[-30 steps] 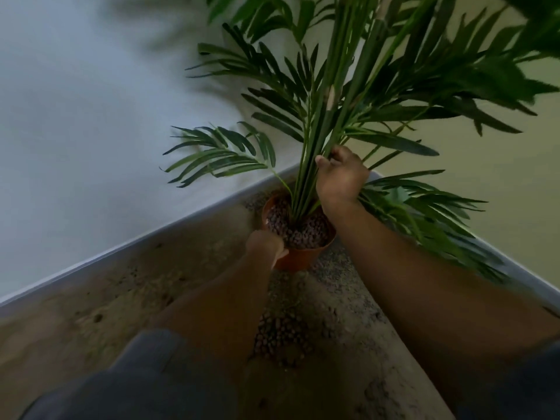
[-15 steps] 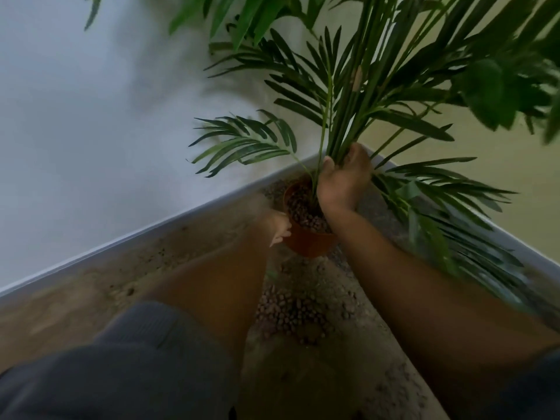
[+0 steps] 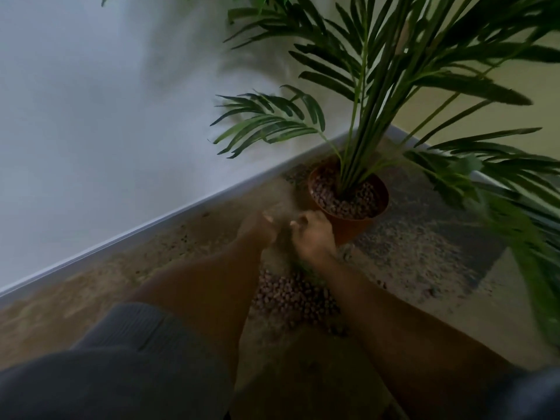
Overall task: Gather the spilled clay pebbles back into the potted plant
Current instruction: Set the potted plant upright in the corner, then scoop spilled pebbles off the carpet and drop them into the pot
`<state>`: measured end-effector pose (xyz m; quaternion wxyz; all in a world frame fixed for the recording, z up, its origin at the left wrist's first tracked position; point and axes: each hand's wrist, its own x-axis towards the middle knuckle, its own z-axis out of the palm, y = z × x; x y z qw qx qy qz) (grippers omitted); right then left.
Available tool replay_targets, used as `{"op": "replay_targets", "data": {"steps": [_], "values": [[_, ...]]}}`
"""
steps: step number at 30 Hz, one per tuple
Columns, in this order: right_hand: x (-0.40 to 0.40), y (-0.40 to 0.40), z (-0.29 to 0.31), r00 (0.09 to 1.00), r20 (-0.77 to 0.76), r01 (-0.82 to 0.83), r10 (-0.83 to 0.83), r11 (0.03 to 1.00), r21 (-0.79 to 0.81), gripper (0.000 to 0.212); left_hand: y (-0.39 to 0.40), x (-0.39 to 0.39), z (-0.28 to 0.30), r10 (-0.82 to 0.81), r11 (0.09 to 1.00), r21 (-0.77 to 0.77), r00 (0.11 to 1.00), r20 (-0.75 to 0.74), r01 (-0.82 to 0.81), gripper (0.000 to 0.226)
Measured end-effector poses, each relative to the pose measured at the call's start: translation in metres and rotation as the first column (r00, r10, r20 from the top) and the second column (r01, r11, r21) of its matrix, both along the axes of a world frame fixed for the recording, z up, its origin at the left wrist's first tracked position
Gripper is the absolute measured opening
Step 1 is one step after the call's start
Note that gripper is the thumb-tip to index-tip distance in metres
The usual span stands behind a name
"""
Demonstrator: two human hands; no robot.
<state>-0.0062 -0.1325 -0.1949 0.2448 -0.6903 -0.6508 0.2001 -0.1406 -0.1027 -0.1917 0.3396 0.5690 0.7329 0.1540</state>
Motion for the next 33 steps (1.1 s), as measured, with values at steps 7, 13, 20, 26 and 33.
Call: {"op": "replay_targets", "data": {"steps": [7, 13, 20, 26, 33], "values": [[-0.004, 0.008, -0.064, 0.975, 0.162, -0.113, 0.150, 0.970, -0.217, 0.043, 0.000, -0.057, -0.048, 0.079, 0.997, 0.005, 0.981, -0.177, -0.080, 0.036], [-0.050, 0.028, -0.086, 0.948, 0.136, -0.262, 0.288, 0.948, -0.183, 0.049, 0.024, -0.106, -0.074, 0.089, 0.995, 0.067, 0.967, -0.238, -0.075, 0.055], [-0.087, 0.030, -0.106, 0.776, 0.328, -0.481, 0.539, 0.841, -0.247, 0.056, 0.053, -0.135, -0.101, 0.068, 0.998, 0.020, 0.977, -0.204, -0.065, 0.056], [-0.097, 0.018, -0.118, 0.776, 0.287, -0.525, 0.562, 0.827, -0.201, 0.048, 0.067, -0.149, -0.109, 0.169, 0.985, 0.059, 0.957, -0.236, -0.160, 0.032], [-0.100, -0.005, -0.130, 0.774, 0.245, -0.601, 0.583, 0.799, -0.002, 0.033, 0.073, -0.140, -0.111, 0.131, 0.980, 0.161, 0.986, -0.103, -0.113, 0.030]]}}
